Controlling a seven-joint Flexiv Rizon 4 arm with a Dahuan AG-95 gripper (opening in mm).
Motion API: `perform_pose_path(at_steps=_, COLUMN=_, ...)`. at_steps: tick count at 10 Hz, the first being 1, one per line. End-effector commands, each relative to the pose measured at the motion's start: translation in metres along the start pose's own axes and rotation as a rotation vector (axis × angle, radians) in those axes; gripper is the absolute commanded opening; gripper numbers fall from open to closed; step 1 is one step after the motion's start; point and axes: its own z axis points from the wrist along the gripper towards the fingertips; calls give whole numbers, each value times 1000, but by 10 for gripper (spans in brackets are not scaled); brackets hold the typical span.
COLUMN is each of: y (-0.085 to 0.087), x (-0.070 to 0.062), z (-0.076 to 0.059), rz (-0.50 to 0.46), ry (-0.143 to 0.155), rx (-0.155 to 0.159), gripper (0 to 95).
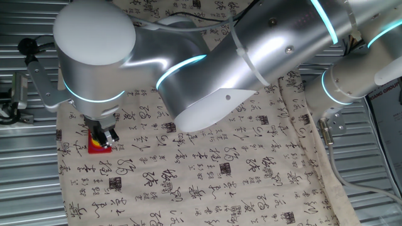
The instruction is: Take out one Hanoi block and throw it aside
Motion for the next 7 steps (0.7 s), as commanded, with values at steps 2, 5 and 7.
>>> perform_pose_path(at_steps=2, y=0, x=0, z=-2, rz=2, ry=2, rx=-2, gripper=0)
perform_pose_path(at_steps=5, y=0, x=1, z=-4, rz=3, ry=1, rx=-2, gripper=0)
perform_pose_path(at_steps=7, y=0, x=1, z=-6, rz=3, ry=2, rx=-2, gripper=0)
